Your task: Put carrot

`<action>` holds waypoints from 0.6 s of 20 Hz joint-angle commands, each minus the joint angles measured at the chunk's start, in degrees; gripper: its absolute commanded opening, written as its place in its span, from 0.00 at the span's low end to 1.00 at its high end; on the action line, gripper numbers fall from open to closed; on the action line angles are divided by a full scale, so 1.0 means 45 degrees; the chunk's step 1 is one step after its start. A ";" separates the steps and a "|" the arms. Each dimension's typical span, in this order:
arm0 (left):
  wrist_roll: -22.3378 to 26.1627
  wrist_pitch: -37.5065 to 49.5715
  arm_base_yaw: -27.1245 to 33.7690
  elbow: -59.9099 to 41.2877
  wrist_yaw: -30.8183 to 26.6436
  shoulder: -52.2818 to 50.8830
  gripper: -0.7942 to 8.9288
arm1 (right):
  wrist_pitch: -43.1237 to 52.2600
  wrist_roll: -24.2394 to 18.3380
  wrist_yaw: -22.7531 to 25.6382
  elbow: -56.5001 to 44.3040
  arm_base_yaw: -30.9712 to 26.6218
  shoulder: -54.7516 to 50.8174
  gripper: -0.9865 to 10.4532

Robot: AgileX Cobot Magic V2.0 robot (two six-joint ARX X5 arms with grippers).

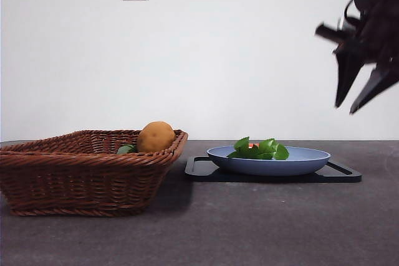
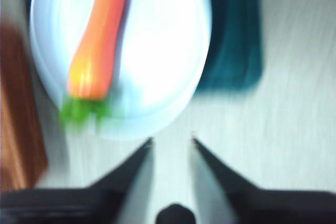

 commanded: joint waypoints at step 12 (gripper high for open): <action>0.0782 0.4959 0.7368 -0.6887 0.6484 -0.3857 0.09 | 0.8592 -0.0272 0.4507 -0.9641 0.3220 -1.0486 0.09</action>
